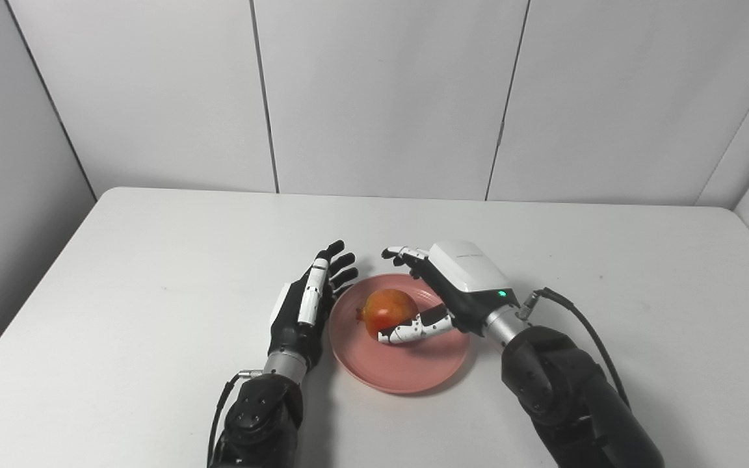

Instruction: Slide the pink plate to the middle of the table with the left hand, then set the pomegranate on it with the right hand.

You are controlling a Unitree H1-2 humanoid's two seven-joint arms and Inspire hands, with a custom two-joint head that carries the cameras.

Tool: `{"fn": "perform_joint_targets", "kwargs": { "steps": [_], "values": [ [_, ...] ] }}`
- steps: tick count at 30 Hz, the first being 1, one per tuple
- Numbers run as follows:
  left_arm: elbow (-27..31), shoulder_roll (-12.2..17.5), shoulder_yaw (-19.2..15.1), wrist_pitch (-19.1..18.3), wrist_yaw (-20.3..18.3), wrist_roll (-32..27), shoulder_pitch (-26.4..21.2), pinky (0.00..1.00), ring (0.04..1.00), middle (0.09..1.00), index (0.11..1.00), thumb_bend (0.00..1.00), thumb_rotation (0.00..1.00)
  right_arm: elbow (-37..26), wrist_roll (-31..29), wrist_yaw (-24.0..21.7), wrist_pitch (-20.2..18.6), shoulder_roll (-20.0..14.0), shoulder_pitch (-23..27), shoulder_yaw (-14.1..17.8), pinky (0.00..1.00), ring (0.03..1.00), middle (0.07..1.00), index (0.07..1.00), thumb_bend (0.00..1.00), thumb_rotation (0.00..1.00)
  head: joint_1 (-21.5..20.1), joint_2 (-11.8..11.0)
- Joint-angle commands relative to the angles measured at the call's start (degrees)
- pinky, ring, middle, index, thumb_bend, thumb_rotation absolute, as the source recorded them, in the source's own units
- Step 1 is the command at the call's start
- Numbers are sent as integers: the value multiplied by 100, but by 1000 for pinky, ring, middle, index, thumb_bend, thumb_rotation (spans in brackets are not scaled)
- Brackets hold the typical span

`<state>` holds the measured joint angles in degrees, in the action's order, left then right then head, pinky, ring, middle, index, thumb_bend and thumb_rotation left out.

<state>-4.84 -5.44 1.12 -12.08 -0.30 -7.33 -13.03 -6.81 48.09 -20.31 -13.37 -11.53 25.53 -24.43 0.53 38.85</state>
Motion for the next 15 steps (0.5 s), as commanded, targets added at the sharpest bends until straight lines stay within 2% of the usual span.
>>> {"fn": "perform_joint_targets", "kwargs": {
  "steps": [1,8,12,15],
  "values": [
    [48,-7,-1,63,-39,14,-196,846,868,881,867,414,1000,-254,-132,282,276,12,199,179,626,732,801,843,900,552,-9,-18],
    [17,-60,-80,110,-65,-121,-190,834,859,869,856,403,1000,-256,-689,1194,1004,19,163,701,670,751,811,840,904,674,-58,-77],
    [23,-32,-77,130,-62,-72,-171,837,853,868,855,404,1000,-271,-972,1590,1181,113,84,975,691,767,810,833,911,722,-94,-105],
    [-3,7,-85,161,-87,-66,-158,837,854,871,862,407,1000,-359,-1257,1727,1113,236,-34,1199,718,787,813,832,878,755,-182,-173]
  ]
}}
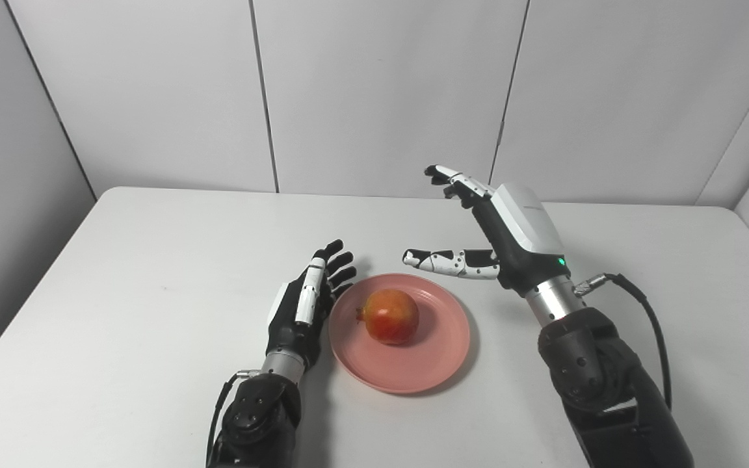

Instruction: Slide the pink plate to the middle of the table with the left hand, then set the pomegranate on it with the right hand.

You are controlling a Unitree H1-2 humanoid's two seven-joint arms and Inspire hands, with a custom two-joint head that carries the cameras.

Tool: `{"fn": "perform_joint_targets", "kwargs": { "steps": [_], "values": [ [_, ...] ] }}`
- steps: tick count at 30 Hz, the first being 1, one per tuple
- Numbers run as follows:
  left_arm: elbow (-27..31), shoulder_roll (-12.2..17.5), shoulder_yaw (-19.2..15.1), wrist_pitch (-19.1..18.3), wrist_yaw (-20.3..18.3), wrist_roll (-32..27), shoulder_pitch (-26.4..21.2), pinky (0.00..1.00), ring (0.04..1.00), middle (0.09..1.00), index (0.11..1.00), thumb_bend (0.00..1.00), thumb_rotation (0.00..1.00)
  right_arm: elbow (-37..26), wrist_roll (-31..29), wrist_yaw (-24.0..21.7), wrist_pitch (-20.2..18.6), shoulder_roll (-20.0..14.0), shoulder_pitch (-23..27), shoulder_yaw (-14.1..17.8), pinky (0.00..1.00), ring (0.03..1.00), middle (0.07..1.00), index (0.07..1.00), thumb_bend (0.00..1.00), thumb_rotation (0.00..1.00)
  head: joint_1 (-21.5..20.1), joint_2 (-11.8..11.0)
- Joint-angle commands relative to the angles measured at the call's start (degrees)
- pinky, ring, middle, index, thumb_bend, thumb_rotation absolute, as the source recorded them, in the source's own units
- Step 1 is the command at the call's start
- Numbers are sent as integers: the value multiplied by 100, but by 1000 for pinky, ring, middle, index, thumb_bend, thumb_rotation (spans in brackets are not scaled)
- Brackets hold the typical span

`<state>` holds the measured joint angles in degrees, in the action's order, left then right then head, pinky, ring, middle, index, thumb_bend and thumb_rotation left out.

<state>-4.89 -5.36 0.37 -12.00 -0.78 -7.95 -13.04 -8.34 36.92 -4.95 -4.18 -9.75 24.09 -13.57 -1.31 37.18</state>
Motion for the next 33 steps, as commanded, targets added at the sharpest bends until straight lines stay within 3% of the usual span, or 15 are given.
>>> {"fn": "perform_joint_targets", "kwargs": {
  "steps": [1,7,9,14,17,23,26,30,33],
  "values": [
    [1,2,-14,171,-44,-7,-150,835,852,870,861,407,1000,-247,-225,196,131,95,69,184,725,793,818,836,859,783,2,-6],
    [32,30,-64,199,-94,-45,-116,844,856,875,868,403,1000,-421,-704,232,-240,363,-355,637,714,805,841,855,789,988,-94,-55],
    [26,48,-76,199,-104,-37,-116,843,856,874,867,405,1000,-392,-983,278,-125,433,-516,767,740,824,855,860,745,995,-144,-73],
    [27,69,-96,242,-129,-46,-112,852,865,882,873,405,1000,-388,-1672,78,-275,535,-830,949,870,935,952,944,667,1000,-184,-83],
    [29,104,-75,267,-177,-36,-106,869,882,905,894,409,1000,-474,-2249,-88,-672,680,-1090,1054,942,983,993,980,631,1000,-193,-105],
    [101,128,-51,254,-226,15,-62,902,906,928,915,408,1000,-423,-2689,-184,-918,714,-1206,1078,982,999,1000,999,543,1000,-188,-93],
    [187,127,-38,273,-259,-2,26,921,928,946,938,412,1000,-336,-2978,-236,-930,727,-1172,1123,1000,1000,1000,1000,425,1000,-162,-83],
    [300,122,-19,246,-277,-7,115,929,940,954,948,417,1000,-228,-3242,-240,-897,744,-1148,1141,1000,1000,1000,1000,362,1000,-146,-76],
    [344,130,-12,239,-282,3,139,937,950,960,954,408,1000,-194,-3383,-216,-928,771,-1146,1147,1000,1000,1000,999,238,1000,-119,-62]
  ]
}}
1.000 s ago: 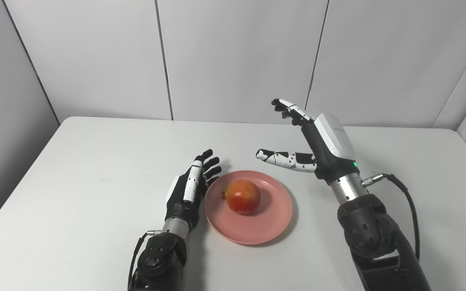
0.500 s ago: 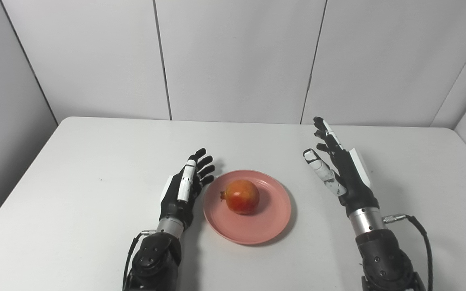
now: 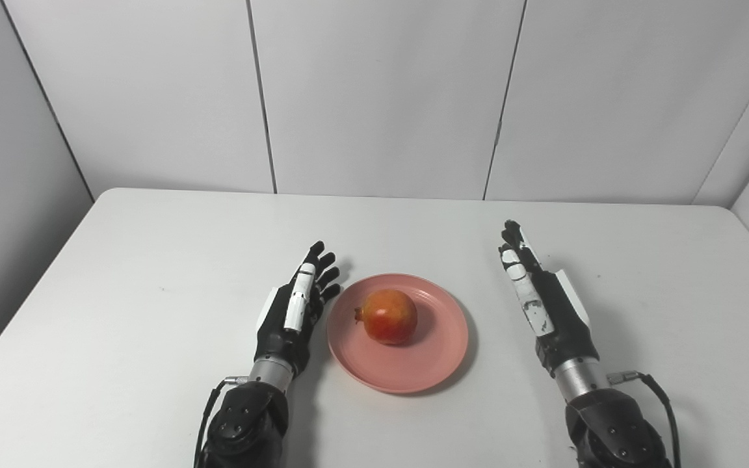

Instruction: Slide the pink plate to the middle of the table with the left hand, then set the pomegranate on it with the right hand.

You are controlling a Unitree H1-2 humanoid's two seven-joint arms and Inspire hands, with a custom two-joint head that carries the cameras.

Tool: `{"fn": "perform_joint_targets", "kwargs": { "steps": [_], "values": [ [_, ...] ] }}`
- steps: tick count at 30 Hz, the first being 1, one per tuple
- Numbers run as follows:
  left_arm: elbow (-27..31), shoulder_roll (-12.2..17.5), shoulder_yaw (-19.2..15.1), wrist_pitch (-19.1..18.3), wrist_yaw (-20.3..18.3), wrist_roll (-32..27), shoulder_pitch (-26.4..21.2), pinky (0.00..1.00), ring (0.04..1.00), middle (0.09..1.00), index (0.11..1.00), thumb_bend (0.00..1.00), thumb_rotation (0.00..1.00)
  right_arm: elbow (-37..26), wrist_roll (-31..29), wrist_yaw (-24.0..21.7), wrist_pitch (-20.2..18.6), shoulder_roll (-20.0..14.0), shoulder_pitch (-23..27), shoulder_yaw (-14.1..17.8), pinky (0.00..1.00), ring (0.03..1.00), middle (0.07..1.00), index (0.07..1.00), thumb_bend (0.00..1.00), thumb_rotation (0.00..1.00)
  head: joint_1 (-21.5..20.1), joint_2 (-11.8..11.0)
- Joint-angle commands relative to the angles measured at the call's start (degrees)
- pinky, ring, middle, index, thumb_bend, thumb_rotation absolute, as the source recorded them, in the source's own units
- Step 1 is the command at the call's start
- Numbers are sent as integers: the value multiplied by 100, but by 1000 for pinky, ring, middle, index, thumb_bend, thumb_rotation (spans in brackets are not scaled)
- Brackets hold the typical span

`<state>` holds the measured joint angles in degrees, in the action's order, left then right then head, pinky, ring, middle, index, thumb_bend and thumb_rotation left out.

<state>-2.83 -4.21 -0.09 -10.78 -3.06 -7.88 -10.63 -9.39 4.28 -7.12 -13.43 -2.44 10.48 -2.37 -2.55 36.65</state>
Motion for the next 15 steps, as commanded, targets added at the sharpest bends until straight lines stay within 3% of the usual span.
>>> {"fn": "perform_joint_targets", "kwargs": {
  "steps": [1,3,9,15],
  "values": [
    [146,13,34,112,-46,3,-99,939,953,961,956,407,1000,-74,-116,-6,27,12,216,7,1000,1000,1000,999,213,1000,5,-9],
    [160,18,38,102,-46,8,-94,939,953,962,958,401,1000,-50,-119,-25,55,-36,215,-21,1000,1000,1000,998,167,1000,20,-12],
    [144,60,59,151,-105,-11,-84,946,960,971,968,412,1000,-27,-221,31,-45,-10,184,11,996,994,1000,991,189,1000,44,-29],
    [79,66,50,195,-101,-9,-111,952,964,974,971,412,1000,181,-266,138,237,64,164,33,998,986,1000,985,152,1000,76,-55]
  ]
}}
